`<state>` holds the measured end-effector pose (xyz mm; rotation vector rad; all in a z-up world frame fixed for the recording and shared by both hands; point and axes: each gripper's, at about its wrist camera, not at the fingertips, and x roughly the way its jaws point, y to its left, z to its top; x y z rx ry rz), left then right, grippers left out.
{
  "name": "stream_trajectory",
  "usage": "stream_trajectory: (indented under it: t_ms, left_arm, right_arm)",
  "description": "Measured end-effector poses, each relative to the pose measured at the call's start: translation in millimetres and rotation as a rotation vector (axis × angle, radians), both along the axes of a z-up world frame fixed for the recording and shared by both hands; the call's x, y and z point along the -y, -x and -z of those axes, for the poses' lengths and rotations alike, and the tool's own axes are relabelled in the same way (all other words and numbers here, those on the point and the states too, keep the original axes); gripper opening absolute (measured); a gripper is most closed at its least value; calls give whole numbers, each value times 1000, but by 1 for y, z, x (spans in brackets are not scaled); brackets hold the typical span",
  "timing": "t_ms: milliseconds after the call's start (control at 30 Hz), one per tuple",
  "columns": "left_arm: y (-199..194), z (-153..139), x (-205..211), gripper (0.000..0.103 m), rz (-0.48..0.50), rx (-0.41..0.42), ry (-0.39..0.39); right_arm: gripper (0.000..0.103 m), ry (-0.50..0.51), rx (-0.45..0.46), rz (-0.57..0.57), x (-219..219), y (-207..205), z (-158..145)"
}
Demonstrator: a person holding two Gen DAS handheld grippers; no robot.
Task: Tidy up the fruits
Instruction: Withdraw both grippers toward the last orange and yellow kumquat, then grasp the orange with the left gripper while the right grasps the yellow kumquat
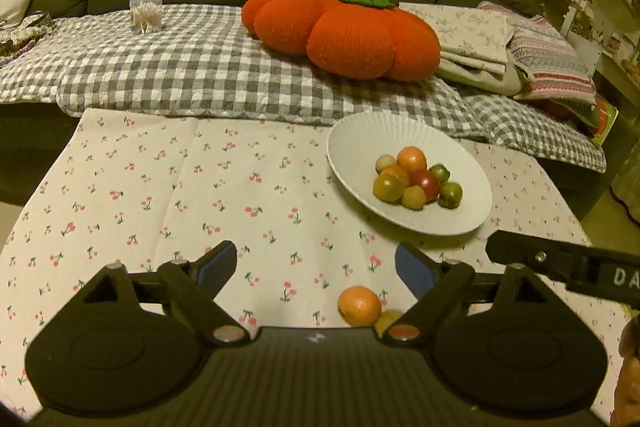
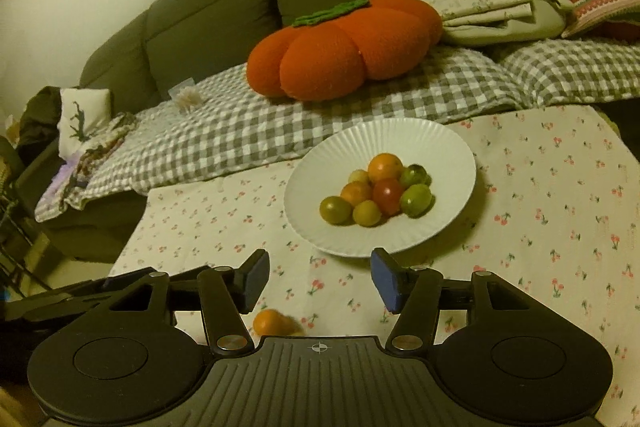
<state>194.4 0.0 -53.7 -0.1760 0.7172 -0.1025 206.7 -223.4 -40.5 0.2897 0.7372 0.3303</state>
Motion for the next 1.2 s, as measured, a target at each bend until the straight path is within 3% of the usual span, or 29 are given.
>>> stream_trajectory:
  t_ms: [233,433,767,900,1067,1200]
  left_arm:
    - [4,10,-6,89,-24,-46,54]
    - [-2,16,-9,89,-37,-56,104]
    - [-12,42,10,85,-4,-107,87]
    - [-14,49,15,76,4,-116,105]
    - [-17,56,27,54,42,-105,85]
    - [-19,60,30,44,55,-92,104]
  right_arm:
    - [60,71,22,-70,-10,18,5]
    - [60,192,64,-185,-27,24,11]
    - [60,283,55,-274,-35,25,28]
    - [60,308,37,-292,-39,25,35]
    - [60,330,34,-328,-45,27,40]
    - [59,351,18,-350,-51,26,48]
